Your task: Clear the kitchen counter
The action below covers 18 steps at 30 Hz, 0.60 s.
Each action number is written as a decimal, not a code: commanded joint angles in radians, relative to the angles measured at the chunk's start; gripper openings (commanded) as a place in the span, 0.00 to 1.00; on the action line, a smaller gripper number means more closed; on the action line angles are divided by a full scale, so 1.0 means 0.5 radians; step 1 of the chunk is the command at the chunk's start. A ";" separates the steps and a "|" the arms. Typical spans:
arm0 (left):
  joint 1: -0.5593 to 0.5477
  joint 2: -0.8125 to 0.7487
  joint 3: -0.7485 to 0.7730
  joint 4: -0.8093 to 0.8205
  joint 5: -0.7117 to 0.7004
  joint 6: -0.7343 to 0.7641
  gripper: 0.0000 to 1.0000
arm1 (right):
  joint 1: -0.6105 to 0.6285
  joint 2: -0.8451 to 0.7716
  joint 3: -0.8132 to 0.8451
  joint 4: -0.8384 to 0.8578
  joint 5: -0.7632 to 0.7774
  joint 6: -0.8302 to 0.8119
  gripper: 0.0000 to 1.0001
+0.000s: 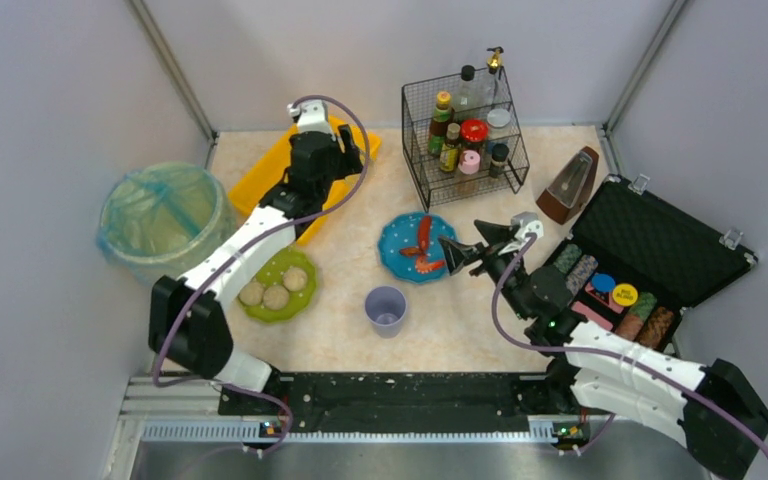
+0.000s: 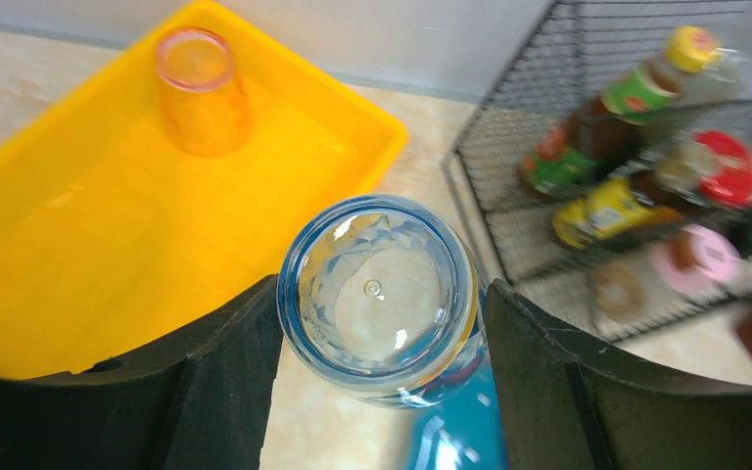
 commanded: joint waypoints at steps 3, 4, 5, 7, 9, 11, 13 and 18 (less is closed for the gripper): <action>0.152 0.397 0.410 0.240 -0.365 0.367 0.02 | -0.005 -0.162 0.012 -0.245 0.190 -0.252 0.98; 0.179 0.470 0.469 0.252 -0.382 0.405 0.02 | -0.005 -0.162 0.014 -0.261 0.194 -0.269 0.98; 0.205 0.530 0.536 0.255 -0.398 0.440 0.02 | -0.005 -0.155 0.026 -0.279 0.199 -0.289 0.98; 0.272 0.662 0.662 0.261 -0.418 0.509 0.02 | -0.005 -0.144 0.030 -0.294 0.207 -0.325 0.99; 0.329 0.790 0.798 0.270 -0.423 0.557 0.02 | -0.005 -0.129 0.029 -0.297 0.222 -0.347 0.99; 0.393 0.894 0.900 0.288 -0.403 0.587 0.03 | -0.004 -0.116 0.025 -0.293 0.229 -0.365 0.99; 0.458 1.000 1.007 0.294 -0.354 0.589 0.04 | -0.005 -0.100 0.027 -0.287 0.238 -0.381 0.99; 0.570 1.244 1.258 0.317 -0.230 0.622 0.08 | -0.005 -0.069 0.019 -0.276 0.250 -0.394 0.99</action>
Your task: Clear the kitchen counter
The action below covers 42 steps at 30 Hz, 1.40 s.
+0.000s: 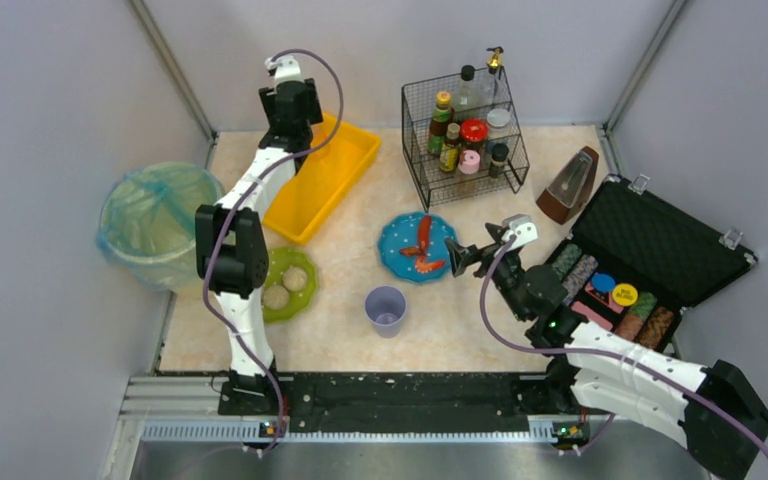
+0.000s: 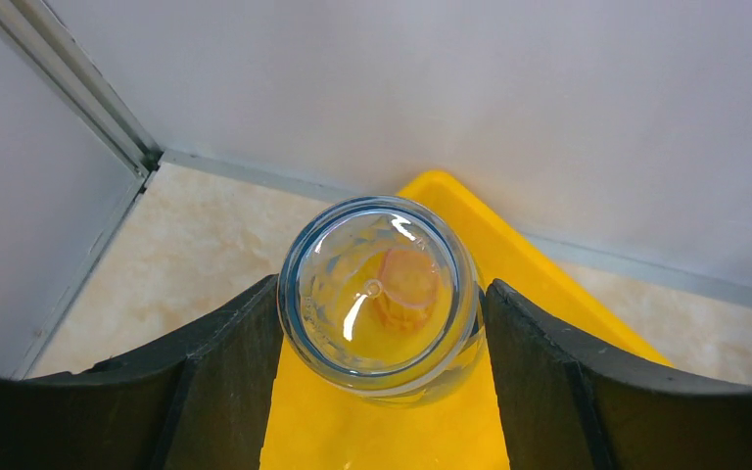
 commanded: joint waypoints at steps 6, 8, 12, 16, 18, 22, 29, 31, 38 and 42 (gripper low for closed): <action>0.117 0.372 0.468 0.148 0.231 0.068 0.10 | -0.004 0.080 0.018 0.053 0.064 -0.081 0.99; 0.125 0.445 0.515 0.149 0.246 0.074 0.11 | -0.005 0.102 0.022 0.053 0.062 -0.084 0.99; 0.138 0.546 0.594 0.155 0.266 0.077 0.13 | -0.004 0.137 0.030 0.061 0.045 -0.087 0.99; 0.145 0.610 0.629 0.181 0.288 0.061 0.19 | -0.003 0.161 0.033 0.062 0.044 -0.091 0.99; 0.146 0.648 0.667 0.180 0.285 0.066 0.23 | -0.004 0.165 0.033 0.065 0.039 -0.093 0.99; 0.153 0.711 0.741 0.168 0.301 0.081 0.39 | -0.005 0.179 0.032 0.071 0.025 -0.093 0.99; 0.157 0.692 0.736 0.163 0.347 0.098 0.77 | -0.005 0.224 0.052 0.067 -0.025 -0.093 0.99; 0.157 0.668 0.710 0.173 0.356 0.098 0.85 | -0.004 0.235 0.064 0.054 -0.043 -0.093 0.99; 0.154 0.564 0.631 0.168 0.387 0.107 0.94 | -0.004 0.261 0.112 -0.015 -0.107 -0.075 0.99; 0.150 0.416 0.510 0.157 0.446 0.048 0.94 | -0.004 0.314 0.205 -0.133 -0.179 -0.049 0.99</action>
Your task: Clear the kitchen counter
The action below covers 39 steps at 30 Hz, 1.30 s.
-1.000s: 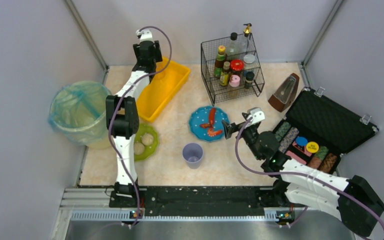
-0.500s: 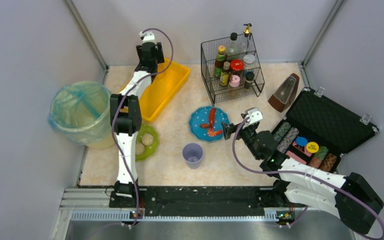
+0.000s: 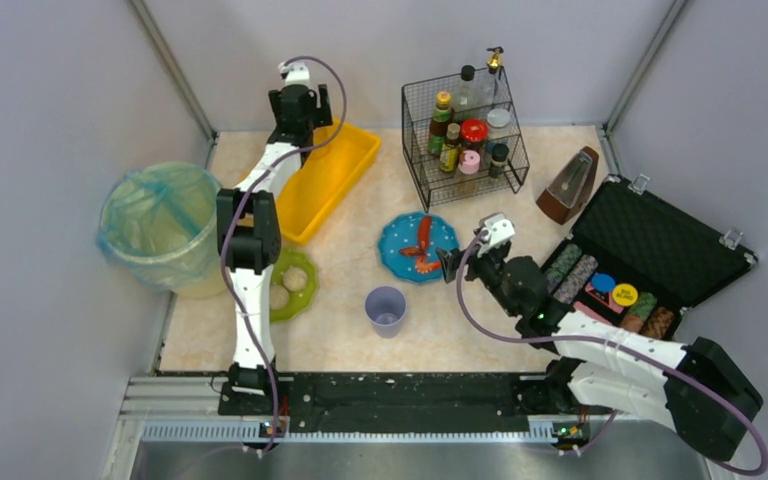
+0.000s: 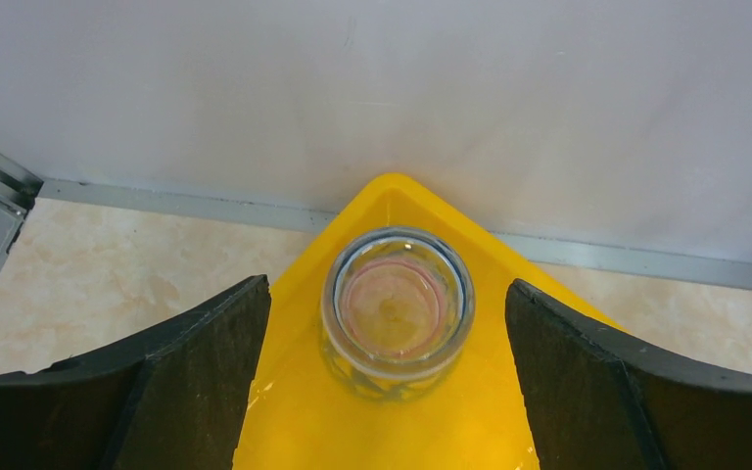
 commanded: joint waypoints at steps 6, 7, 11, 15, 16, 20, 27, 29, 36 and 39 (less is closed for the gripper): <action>-0.002 -0.656 -0.416 0.075 0.216 -0.284 0.94 | -0.001 0.150 0.394 -0.447 -0.226 0.131 0.95; -0.008 -0.722 -0.491 0.072 0.247 -0.344 0.94 | -0.001 0.173 0.443 -0.515 -0.267 0.160 0.94; -0.041 -1.014 -0.765 0.034 0.358 -0.496 0.94 | 0.011 0.270 0.645 -0.819 -0.444 0.270 0.90; -0.075 -1.300 -1.041 -0.054 0.474 -0.648 0.94 | 0.125 0.423 0.909 -1.216 -0.446 0.302 0.86; -0.080 -1.383 -1.116 -0.063 0.503 -0.686 0.95 | 0.180 0.455 0.971 -1.317 -0.411 0.297 0.86; -0.111 -1.727 -1.427 -0.133 0.605 -0.785 0.95 | 0.360 0.596 1.237 -1.700 -0.356 0.337 0.82; -0.147 -2.293 -1.947 -0.333 0.522 -0.979 0.95 | 0.450 0.751 1.442 -1.982 -0.408 0.461 0.73; -0.160 -2.447 -2.115 -0.331 0.492 -1.071 0.95 | 0.479 0.788 1.483 -2.020 -0.441 0.463 0.70; -0.358 -2.826 -2.503 -0.412 0.453 -1.121 0.94 | 0.535 0.937 1.542 -2.123 -0.463 0.514 0.58; -0.435 -2.915 -2.553 -0.513 0.449 -1.086 0.94 | 0.536 0.944 1.521 -2.117 -0.421 0.543 0.52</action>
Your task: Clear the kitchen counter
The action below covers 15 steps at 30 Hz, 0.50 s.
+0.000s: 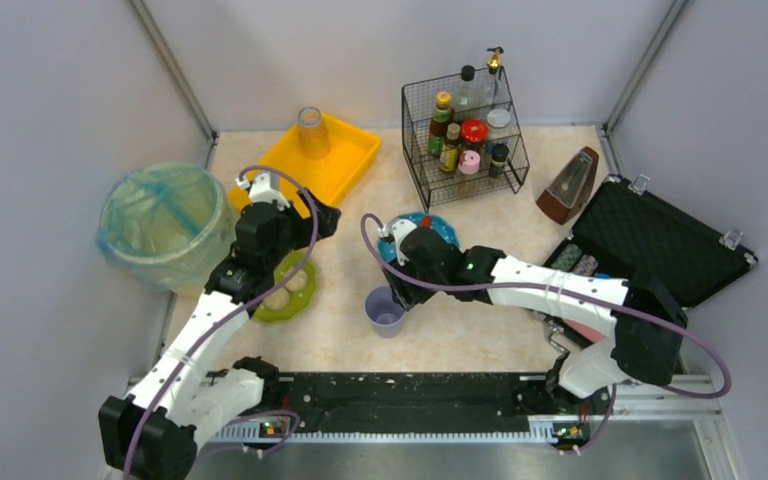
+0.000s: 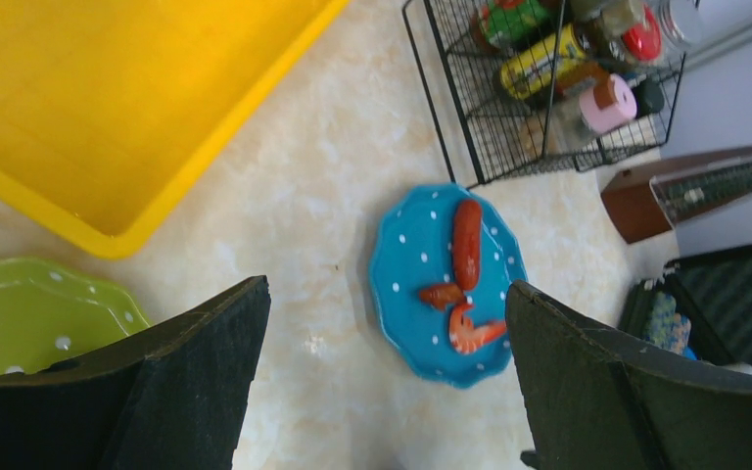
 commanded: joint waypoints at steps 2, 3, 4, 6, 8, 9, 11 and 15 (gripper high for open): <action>-0.095 -0.185 -0.090 -0.105 -0.022 0.009 0.94 | 0.016 -0.001 0.039 -0.009 0.032 0.082 0.43; -0.097 -0.215 -0.110 -0.111 -0.014 0.008 0.94 | 0.016 -0.015 0.016 0.026 0.024 0.087 0.38; -0.099 -0.241 -0.139 -0.112 -0.001 0.006 0.94 | 0.014 -0.034 -0.013 0.073 0.013 0.097 0.31; -0.099 -0.284 -0.167 -0.112 0.026 -0.002 0.94 | 0.011 -0.074 -0.074 0.181 -0.013 0.126 0.18; -0.101 -0.313 -0.184 -0.112 0.039 -0.015 0.94 | 0.006 -0.114 -0.130 0.266 -0.036 0.153 0.06; -0.100 -0.319 -0.191 -0.112 0.090 -0.016 0.94 | 0.002 -0.141 -0.160 0.313 -0.055 0.167 0.01; -0.100 -0.335 -0.197 -0.104 0.153 -0.033 0.94 | -0.025 -0.222 -0.242 0.430 -0.096 0.195 0.00; -0.099 -0.368 -0.231 -0.039 0.265 -0.086 0.94 | -0.143 -0.492 -0.484 0.754 -0.201 0.287 0.00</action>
